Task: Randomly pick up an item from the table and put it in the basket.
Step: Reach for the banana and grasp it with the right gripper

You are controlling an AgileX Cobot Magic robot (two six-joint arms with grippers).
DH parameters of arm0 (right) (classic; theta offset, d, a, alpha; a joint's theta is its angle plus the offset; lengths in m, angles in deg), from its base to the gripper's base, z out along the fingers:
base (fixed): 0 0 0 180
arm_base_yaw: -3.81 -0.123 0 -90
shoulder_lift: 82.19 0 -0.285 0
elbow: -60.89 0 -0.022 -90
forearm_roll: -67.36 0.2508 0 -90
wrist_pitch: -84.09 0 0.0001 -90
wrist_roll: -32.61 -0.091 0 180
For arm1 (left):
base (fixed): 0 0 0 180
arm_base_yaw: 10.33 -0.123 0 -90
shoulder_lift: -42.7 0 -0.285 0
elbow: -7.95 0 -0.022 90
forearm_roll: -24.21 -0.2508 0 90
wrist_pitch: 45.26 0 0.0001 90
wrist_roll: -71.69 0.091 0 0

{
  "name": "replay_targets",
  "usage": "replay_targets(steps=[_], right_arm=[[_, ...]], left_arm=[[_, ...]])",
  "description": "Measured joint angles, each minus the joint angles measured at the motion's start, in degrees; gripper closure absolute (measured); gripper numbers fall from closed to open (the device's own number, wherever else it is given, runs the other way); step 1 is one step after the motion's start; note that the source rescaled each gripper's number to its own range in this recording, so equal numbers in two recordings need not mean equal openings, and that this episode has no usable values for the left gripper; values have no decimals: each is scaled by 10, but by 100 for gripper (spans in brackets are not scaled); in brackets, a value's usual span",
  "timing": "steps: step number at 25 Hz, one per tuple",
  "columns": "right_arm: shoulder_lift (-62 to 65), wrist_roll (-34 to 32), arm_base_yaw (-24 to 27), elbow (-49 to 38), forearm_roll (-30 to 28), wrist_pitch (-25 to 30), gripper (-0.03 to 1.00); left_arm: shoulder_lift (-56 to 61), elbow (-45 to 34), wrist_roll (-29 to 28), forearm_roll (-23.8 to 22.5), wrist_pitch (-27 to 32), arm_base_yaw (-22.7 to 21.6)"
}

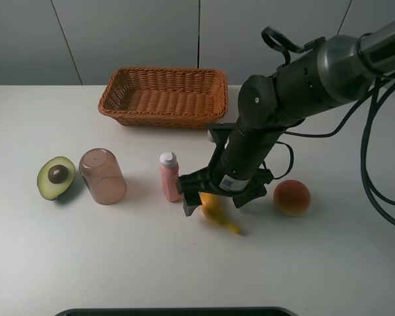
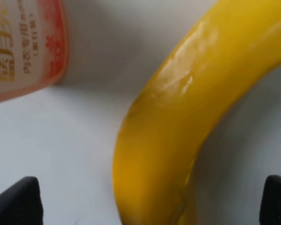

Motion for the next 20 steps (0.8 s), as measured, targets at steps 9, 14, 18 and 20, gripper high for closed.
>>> replay_targets(steps=[9, 14, 18, 20], right_arm=[[-12, 0, -4, 1, 2, -11, -3], [-12, 0, -4, 1, 2, -11, 5], [-12, 0, -4, 1, 2, -11, 18], [-12, 0, -4, 1, 2, -11, 41]], left_arm=[[0, 0, 0, 0, 0, 0], [0, 0, 0, 0, 0, 0], [0, 0, 0, 0, 0, 0], [0, 0, 0, 0, 0, 0]])
